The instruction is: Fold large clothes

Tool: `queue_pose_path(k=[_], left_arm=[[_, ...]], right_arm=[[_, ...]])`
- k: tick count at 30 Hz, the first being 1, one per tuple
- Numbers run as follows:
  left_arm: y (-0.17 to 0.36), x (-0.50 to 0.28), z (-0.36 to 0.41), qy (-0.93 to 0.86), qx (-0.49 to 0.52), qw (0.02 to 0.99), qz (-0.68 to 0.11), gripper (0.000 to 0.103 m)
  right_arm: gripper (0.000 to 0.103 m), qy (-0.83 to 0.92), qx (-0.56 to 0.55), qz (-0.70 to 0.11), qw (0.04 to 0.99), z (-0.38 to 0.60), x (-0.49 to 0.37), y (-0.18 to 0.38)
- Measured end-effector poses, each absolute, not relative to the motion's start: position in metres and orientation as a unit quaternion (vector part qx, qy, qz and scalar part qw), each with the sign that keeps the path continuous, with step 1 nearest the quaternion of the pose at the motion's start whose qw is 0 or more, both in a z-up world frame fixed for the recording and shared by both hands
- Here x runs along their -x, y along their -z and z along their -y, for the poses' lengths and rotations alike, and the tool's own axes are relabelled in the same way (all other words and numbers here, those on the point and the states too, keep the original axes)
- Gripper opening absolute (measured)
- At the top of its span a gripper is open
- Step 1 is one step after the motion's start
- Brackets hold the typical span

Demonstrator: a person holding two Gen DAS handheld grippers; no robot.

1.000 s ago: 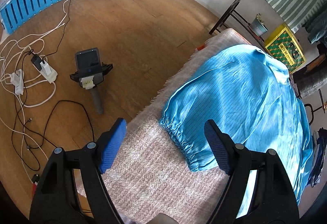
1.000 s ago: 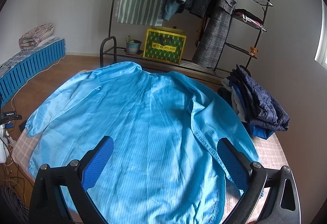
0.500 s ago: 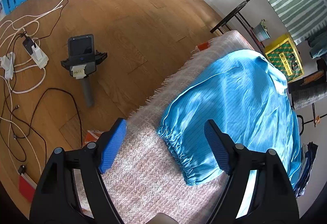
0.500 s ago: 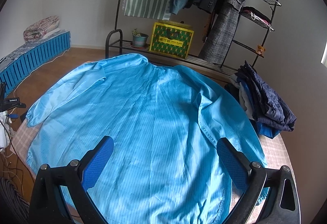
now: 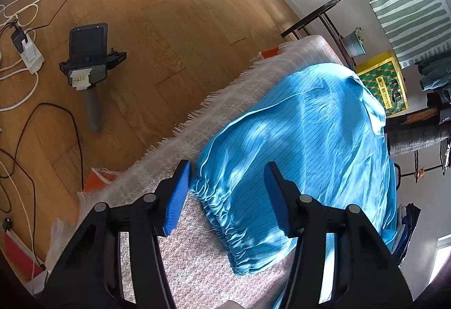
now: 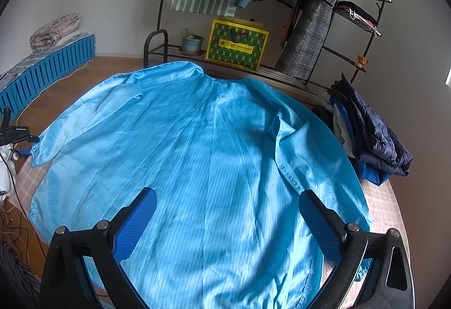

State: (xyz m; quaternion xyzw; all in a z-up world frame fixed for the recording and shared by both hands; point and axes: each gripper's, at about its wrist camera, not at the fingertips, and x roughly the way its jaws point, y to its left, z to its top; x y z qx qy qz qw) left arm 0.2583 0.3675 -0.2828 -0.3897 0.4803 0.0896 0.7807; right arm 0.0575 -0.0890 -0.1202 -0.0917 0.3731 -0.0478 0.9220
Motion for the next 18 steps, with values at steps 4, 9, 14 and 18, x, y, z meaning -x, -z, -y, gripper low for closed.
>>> queue_pose_path(k=[4,9,14,18], left_arm=[[0.283,-0.266,-0.362,-0.100,0.362,0.788,-0.488,0.055],[0.276,-0.273,-0.345,-0.128,0.285,0.811,-0.494,0.003],[0.235,-0.263,-0.323,-0.108,0.220,0.858,-0.452,0.002],[0.186,-0.249,-0.297,-0.071,0.164,0.895,-0.409,0.001]], right_arm=[[0.101,0.045,0.091,-0.378,0.920,0.089,-0.059,0.124],[0.101,0.035,0.093,-0.383,0.918,0.085,-0.058,0.127],[0.081,-0.007,0.072,-0.393,0.916,0.087,-0.062,0.131],[0.065,-0.063,0.006,-0.419,0.906,0.095,-0.076,0.145]])
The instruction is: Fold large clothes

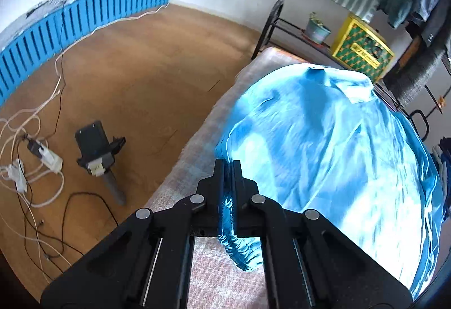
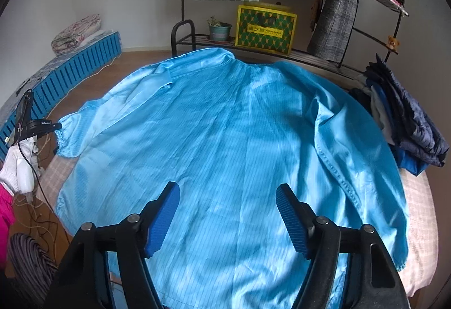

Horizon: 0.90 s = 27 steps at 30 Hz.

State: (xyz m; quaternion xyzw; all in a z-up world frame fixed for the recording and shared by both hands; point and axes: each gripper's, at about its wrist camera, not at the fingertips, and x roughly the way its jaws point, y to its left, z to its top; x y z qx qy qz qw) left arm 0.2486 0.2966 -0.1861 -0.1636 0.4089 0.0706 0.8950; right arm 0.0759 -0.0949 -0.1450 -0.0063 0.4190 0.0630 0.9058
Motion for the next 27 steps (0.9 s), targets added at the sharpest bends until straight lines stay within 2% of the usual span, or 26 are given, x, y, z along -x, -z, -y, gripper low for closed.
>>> queue_pose_path(k=[2,4,9,16,27], left_arm=[[0.165,-0.237,-0.280,-0.043,0.146,0.908,-0.391,0.001],[0.147,-0.226,-0.261,-0.024,0.117,0.919,-0.376,0.001],[0.120,-0.196,-0.209,0.024,0.033,0.938,-0.344,0.001],[0.113,-0.153,-0.123,0.116,-0.080,0.933,-0.330,0.001],[0.171,-0.089,0.001,0.255,-0.203,0.870,-0.369,0.001]], right_arm=[[0.050,-0.085,-0.022,-0.434,0.897,0.098,-0.085,0.154],[0.041,-0.105,-0.047,-0.450,0.886,0.100,-0.095,0.165],[0.037,-0.145,-0.097,-0.477,0.861,0.103,-0.122,0.187],[0.034,-0.201,-0.173,-0.485,0.833,0.102,-0.163,0.198],[0.035,-0.249,-0.249,-0.482,0.802,0.099,-0.186,0.206]])
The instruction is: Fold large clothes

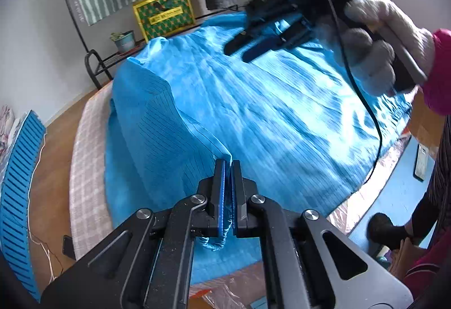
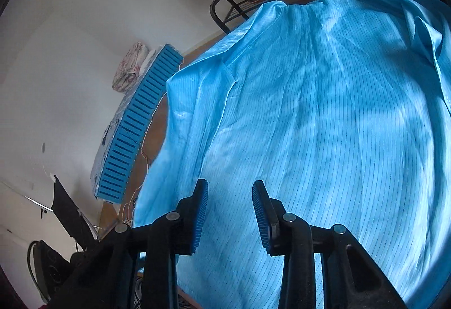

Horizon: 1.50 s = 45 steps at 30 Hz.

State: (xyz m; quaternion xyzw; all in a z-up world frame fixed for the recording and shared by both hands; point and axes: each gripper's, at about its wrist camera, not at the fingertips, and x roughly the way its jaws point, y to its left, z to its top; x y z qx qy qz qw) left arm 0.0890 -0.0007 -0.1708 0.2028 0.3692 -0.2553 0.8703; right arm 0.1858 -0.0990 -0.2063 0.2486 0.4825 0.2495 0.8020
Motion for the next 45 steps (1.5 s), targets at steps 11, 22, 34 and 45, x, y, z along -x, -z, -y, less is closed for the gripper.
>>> queue_pose_path(k=[11,22,34,45], left_arm=[[0.190,-0.074,0.013,0.289,-0.181,0.840,-0.422,0.014],[0.172,-0.091,-0.132,0.176,0.093,0.862,-0.465,0.042],[0.216,-0.109,-0.116,0.179,0.172,0.824,-0.509,0.042],[0.246,-0.124,-0.066,0.170,0.231,0.807,-0.516,0.001]], right_arm=[[0.070,-0.229,-0.206,-0.530,0.790,0.075,-0.226,0.240],[0.045,-0.292,-0.173,-0.580,0.741,0.025,-0.198,0.278],[0.005,-0.189,-0.114,-0.582,0.783,0.070,-0.183,0.261],[0.038,-0.212,0.025,-0.527,0.822,0.049,-0.180,0.180]])
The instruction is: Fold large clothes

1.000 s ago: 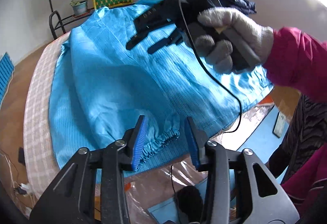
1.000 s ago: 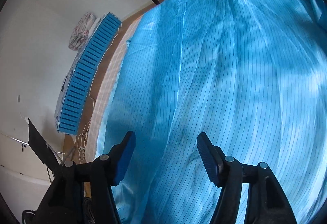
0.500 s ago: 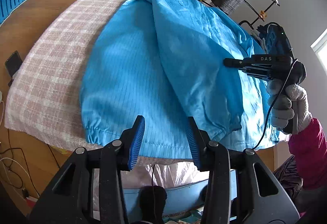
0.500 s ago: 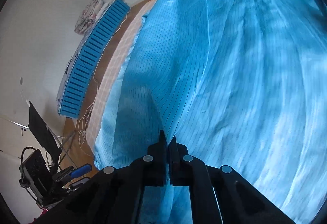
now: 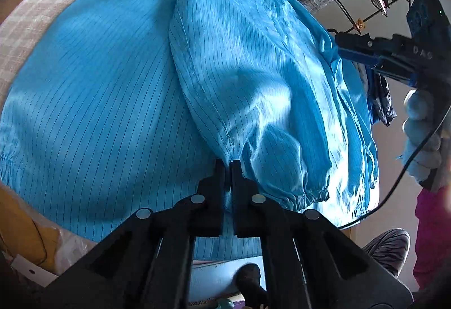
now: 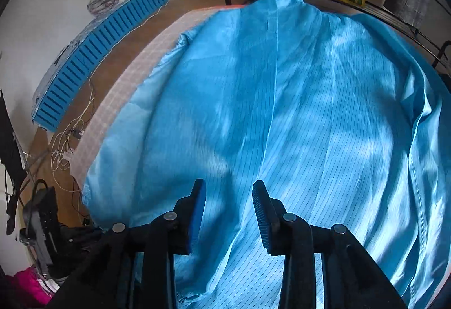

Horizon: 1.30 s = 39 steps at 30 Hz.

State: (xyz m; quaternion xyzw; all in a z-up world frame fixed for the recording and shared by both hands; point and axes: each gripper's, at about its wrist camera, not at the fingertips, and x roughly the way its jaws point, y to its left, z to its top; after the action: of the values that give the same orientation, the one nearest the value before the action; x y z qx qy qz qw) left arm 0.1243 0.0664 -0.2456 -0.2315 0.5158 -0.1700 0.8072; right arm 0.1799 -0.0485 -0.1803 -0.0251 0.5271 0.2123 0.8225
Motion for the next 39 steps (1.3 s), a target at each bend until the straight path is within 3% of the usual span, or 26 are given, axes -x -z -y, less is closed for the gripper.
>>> queue_pose_path(k=[6,12,34,36,37,39], left_arm=[[0.221,-0.107,-0.072,0.148,0.252,0.835,-0.466,0.000],[0.200,-0.093,-0.067,0.144,0.247,0.852,-0.438,0.000],[0.222,-0.106,-0.084,0.175,0.242,0.837,-0.459,0.000],[0.221,-0.107,-0.084,0.180,0.238,0.837,-0.458,0.000],[0.220,-0.108,-0.084,0.182,0.237,0.837,-0.458,0.000],[0.219,-0.107,-0.085,0.187,0.237,0.836,-0.459,0.000]], right_arm=[[0.042,-0.263,0.029,-0.486,0.833,0.004,-0.215,0.134],[0.041,-0.282,0.047,-0.482,0.828,-0.051,-0.266,0.127],[0.039,-0.226,0.213,-0.533,0.787,-0.193,-0.431,0.247],[0.036,-0.225,0.223,-0.531,0.786,-0.197,-0.437,0.253],[0.029,-0.227,0.227,-0.529,0.786,-0.199,-0.439,0.255],[0.004,-0.231,0.230,-0.530,0.783,-0.203,-0.442,0.257]])
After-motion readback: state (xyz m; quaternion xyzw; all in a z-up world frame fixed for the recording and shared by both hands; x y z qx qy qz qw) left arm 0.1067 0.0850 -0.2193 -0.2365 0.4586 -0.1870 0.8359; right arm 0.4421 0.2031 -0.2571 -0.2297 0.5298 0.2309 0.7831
